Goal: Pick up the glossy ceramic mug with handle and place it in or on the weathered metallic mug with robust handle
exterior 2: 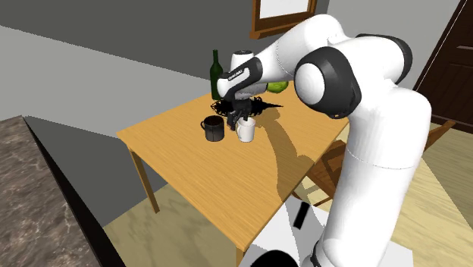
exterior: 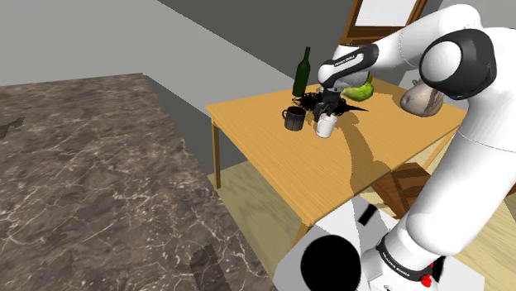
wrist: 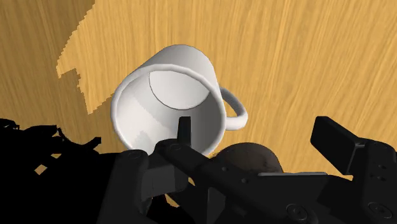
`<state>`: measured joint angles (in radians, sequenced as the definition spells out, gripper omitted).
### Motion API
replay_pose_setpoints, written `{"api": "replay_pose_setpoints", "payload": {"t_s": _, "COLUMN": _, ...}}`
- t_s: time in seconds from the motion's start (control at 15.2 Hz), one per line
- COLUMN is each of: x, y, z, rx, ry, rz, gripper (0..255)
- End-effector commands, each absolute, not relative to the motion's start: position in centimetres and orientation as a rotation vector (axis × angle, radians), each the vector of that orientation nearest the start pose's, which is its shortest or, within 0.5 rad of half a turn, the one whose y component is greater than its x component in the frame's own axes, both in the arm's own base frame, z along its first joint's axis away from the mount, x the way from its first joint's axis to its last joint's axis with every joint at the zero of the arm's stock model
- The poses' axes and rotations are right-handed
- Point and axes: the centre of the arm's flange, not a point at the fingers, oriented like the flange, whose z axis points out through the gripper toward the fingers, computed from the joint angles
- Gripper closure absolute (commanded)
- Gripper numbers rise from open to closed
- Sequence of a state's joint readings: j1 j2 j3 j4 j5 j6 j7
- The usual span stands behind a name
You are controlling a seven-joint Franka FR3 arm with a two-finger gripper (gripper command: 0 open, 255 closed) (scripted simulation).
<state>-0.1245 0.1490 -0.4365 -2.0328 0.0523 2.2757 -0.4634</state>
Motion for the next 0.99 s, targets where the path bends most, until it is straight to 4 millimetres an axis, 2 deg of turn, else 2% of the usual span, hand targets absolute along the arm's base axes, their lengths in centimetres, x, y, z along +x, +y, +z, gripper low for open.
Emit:
{"api": "replay_pose_setpoints", "payload": {"t_s": 0.0, "x": 50.3, "y": -31.6, "z": 37.1, "rx": -3.205, "ry": 0.202, "rz": -0.118, "gripper": 0}}
{"api": "replay_pose_setpoints", "payload": {"t_s": 0.4, "x": 50.5, "y": -31.8, "z": 34.2, "rx": -3.205, "ry": 0.202, "rz": -0.118, "gripper": 0}}
{"api": "replay_pose_setpoints", "payload": {"t_s": 0.92, "x": 50.5, "y": -31.8, "z": 34.2, "rx": -3.205, "ry": 0.202, "rz": -0.118, "gripper": 0}}
